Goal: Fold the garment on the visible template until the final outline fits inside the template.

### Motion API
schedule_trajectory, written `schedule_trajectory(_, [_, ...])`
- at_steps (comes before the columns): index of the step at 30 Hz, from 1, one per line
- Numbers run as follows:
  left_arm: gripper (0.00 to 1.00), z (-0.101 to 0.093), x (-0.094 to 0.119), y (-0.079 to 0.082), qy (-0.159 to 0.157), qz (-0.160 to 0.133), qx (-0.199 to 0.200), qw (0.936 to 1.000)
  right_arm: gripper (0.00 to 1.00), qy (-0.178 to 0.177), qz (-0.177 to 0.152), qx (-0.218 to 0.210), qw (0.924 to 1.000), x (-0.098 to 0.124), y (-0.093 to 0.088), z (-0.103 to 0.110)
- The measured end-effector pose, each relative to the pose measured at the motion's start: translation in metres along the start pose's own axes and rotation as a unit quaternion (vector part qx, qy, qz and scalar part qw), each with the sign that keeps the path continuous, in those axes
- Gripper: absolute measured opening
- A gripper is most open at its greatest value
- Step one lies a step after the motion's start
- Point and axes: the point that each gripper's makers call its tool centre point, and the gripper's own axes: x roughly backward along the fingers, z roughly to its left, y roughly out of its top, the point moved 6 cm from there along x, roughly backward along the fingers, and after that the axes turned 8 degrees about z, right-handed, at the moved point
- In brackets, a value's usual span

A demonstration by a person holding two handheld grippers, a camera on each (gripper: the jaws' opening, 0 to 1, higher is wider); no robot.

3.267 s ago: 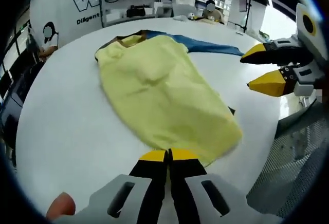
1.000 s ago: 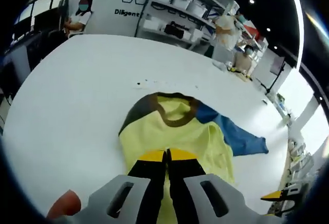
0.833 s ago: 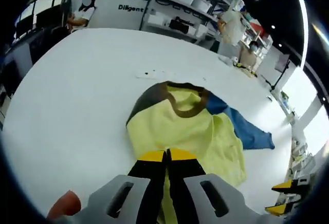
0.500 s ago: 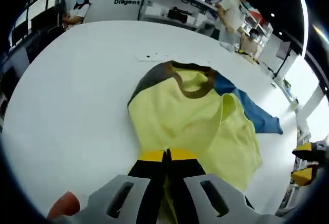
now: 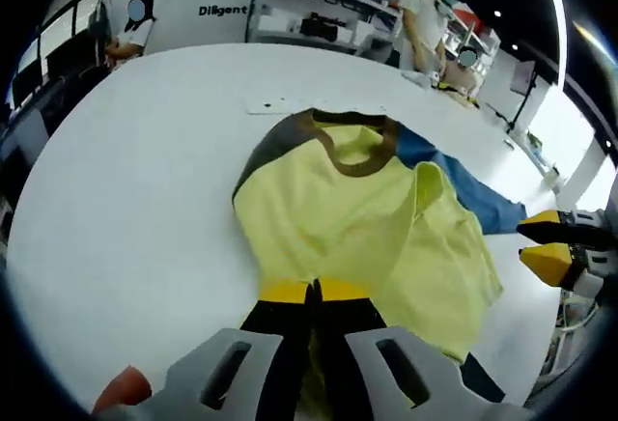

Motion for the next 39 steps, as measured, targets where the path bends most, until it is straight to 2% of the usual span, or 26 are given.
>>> schedule_trajectory(6, [0.0,0.001,0.0,0.0,-0.004,-0.002,0.0,1.0,0.15,0.013,0.007,-0.015,0.9998,-0.023,0.003,-0.002])
schedule_trajectory(18, [0.0,0.002,0.0,0.0,-0.011,-0.009,0.001,0.9999,0.14,0.023,0.025,-0.018,0.9993,-0.045,0.002,0.001])
schedule_trajectory(24, [0.0,0.002,-0.001,0.0,-0.013,-0.01,0.003,0.9999,0.13,0.027,0.034,-0.014,0.999,-0.05,-0.001,0.003])
schedule_trajectory(28, [0.0,0.002,-0.001,0.0,-0.012,-0.011,0.002,0.9999,0.08,0.028,0.042,-0.011,0.9987,-0.051,-0.004,0.004])
schedule_trajectory(31, [0.0,0.002,-0.001,0.0,-0.012,-0.012,0.001,0.9999,0.0,0.027,0.039,-0.006,0.9988,-0.05,-0.004,0.004])
schedule_trajectory(39, [0.01,0.002,-0.001,0.0,-0.011,-0.012,0.0,0.9999,0.0,0.022,0.017,0.012,0.9996,-0.038,0.0,0.004])
